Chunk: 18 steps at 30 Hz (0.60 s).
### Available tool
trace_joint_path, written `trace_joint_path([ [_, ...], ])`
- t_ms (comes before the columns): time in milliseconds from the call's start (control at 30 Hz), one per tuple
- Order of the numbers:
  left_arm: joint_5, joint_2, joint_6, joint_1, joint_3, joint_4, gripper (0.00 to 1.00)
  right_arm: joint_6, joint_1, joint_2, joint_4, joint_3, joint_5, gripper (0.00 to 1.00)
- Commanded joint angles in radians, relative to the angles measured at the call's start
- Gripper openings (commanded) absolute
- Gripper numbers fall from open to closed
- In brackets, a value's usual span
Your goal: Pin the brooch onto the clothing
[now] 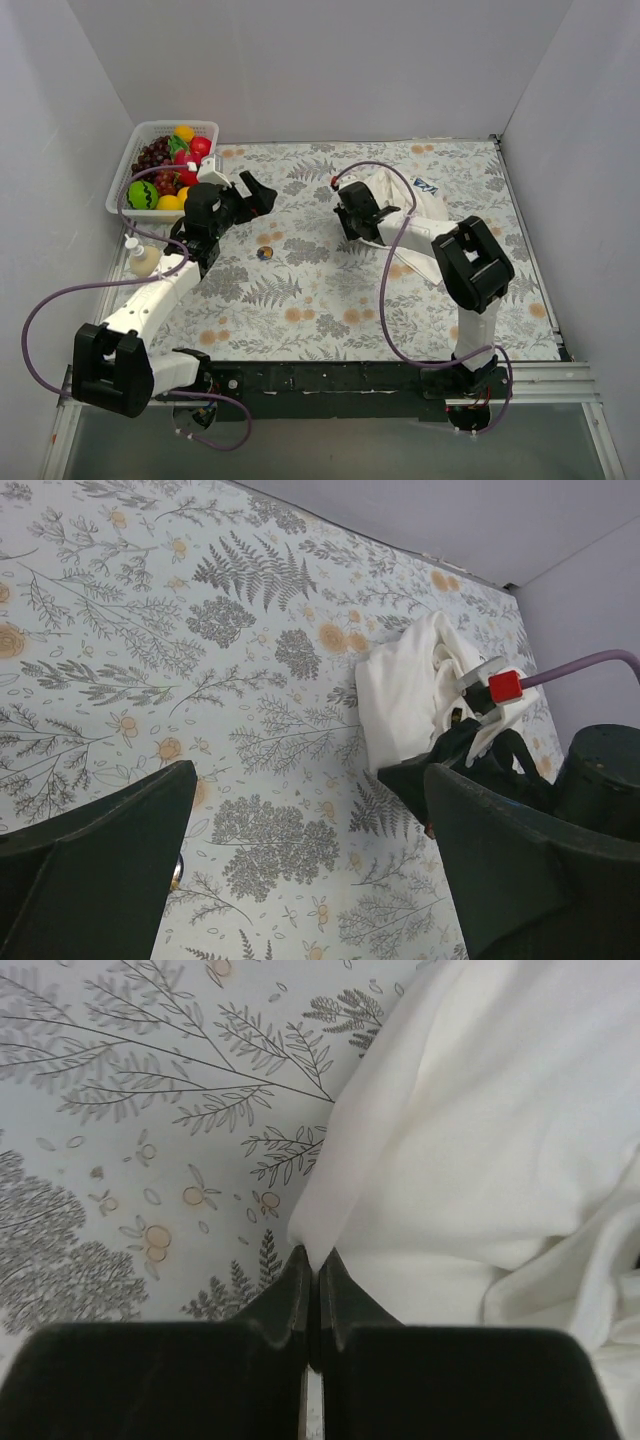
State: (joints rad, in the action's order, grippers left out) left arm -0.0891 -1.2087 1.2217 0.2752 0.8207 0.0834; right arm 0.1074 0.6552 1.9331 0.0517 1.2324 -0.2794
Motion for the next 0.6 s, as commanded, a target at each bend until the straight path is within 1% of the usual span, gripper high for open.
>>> trace_joint_path([
  [0, -0.006, 0.064, -0.031, -0.002, -0.014, 0.022, 0.98, -0.083, 0.033, -0.222, 0.039, 0.081, 0.109, 0.01],
  [33, -0.018, 0.072, -0.037, -0.001, -0.017, 0.029, 0.98, -0.092, 0.037, -0.302, 0.048, 0.097, 0.146, 0.01],
  [100, -0.015, 0.077, -0.037, -0.002, -0.017, 0.033, 0.98, -0.095, 0.035, -0.388, 0.054, 0.104, 0.167, 0.01],
  [133, -0.006, 0.077, -0.031, -0.001, -0.017, 0.033, 0.98, -0.097, 0.035, -0.467, 0.057, 0.108, 0.16, 0.01],
  [200, -0.005, 0.075, -0.033, -0.002, -0.018, 0.036, 0.98, -0.104, 0.034, -0.545, 0.062, 0.119, 0.148, 0.01],
  [233, -0.006, 0.071, -0.034, -0.002, -0.018, 0.035, 0.98, -0.104, 0.034, -0.615, 0.062, 0.122, 0.116, 0.01],
  [300, -0.003, 0.064, -0.039, -0.001, -0.014, 0.032, 0.98, -0.132, 0.029, -0.673, 0.057, 0.121, 0.077, 0.01],
  [333, -0.004, 0.061, -0.039, -0.001, -0.011, 0.029, 0.98, -0.136, 0.026, -0.721, 0.066, 0.121, 0.025, 0.01],
  [433, -0.014, 0.049, -0.047, -0.002, 0.005, 0.019, 0.98, -0.15, -0.005, -0.781, 0.085, 0.116, -0.049, 0.01],
  [567, -0.049, 0.037, -0.051, -0.002, 0.015, 0.024, 0.98, -0.14, -0.057, -0.813, 0.089, 0.075, -0.03, 0.01],
])
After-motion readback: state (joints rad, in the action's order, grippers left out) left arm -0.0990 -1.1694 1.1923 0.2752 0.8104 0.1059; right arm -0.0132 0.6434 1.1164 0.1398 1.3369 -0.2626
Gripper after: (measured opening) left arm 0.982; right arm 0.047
